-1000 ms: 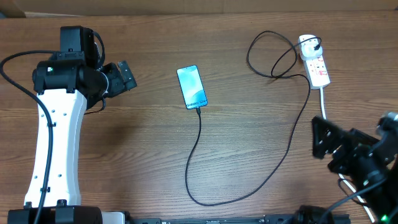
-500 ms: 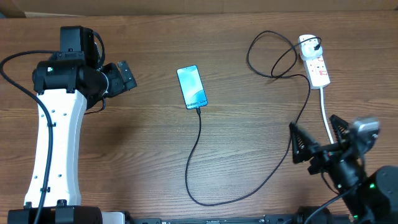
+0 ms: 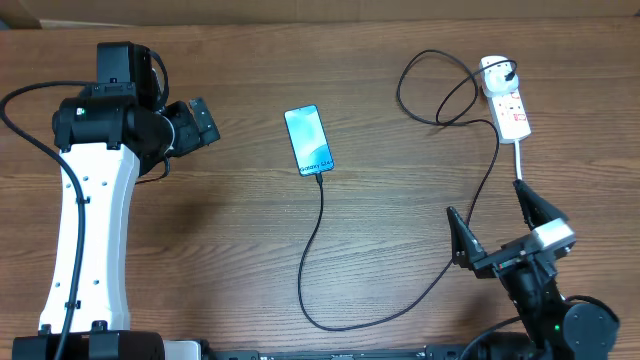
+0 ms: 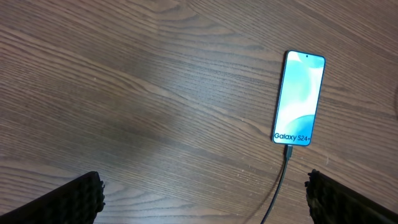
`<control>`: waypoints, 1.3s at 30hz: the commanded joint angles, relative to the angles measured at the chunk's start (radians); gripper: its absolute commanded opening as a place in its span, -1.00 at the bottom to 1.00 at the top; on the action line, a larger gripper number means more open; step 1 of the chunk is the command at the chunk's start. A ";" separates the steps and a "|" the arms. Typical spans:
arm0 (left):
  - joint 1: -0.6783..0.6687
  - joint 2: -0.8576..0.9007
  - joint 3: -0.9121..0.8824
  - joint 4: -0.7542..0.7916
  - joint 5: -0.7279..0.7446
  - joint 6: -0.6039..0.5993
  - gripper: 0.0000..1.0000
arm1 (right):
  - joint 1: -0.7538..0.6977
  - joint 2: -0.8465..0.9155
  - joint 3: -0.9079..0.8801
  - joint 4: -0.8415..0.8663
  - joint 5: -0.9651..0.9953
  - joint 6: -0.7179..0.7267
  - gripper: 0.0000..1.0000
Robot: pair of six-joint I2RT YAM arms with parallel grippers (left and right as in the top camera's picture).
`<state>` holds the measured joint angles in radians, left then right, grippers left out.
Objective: Plug charger to phone and switch on socket
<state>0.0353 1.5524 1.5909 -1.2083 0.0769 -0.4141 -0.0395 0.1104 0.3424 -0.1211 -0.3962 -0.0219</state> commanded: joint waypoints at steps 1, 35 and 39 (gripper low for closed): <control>0.004 0.005 0.001 0.001 -0.006 0.018 0.99 | 0.006 -0.047 -0.068 0.040 0.002 -0.006 1.00; 0.004 0.005 0.001 0.001 -0.006 0.018 1.00 | 0.006 -0.108 -0.276 0.256 0.127 -0.005 1.00; 0.004 0.005 0.001 0.001 -0.006 0.018 1.00 | 0.006 -0.108 -0.276 0.263 0.126 -0.005 1.00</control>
<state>0.0353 1.5524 1.5909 -1.2083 0.0772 -0.4141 -0.0387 0.0147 0.0723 0.1329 -0.2821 -0.0261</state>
